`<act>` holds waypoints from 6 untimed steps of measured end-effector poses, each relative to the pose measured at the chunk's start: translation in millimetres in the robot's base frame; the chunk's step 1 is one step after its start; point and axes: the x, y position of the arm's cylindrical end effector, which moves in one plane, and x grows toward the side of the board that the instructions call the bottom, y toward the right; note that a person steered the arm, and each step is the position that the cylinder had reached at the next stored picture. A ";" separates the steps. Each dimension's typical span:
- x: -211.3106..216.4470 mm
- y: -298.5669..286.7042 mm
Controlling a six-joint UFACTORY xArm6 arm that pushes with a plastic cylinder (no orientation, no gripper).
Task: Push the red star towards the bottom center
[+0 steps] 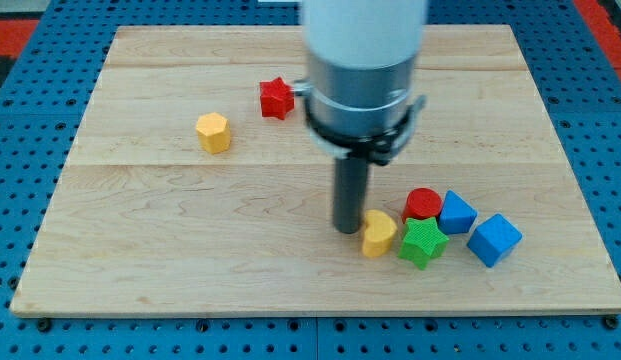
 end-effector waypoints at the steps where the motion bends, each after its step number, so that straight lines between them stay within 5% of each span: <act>1: 4.8 -68.5; 2: -72.0 -103.7; 4: -229.8 39.0; 5: -291.2 58.2; 6: -298.2 31.3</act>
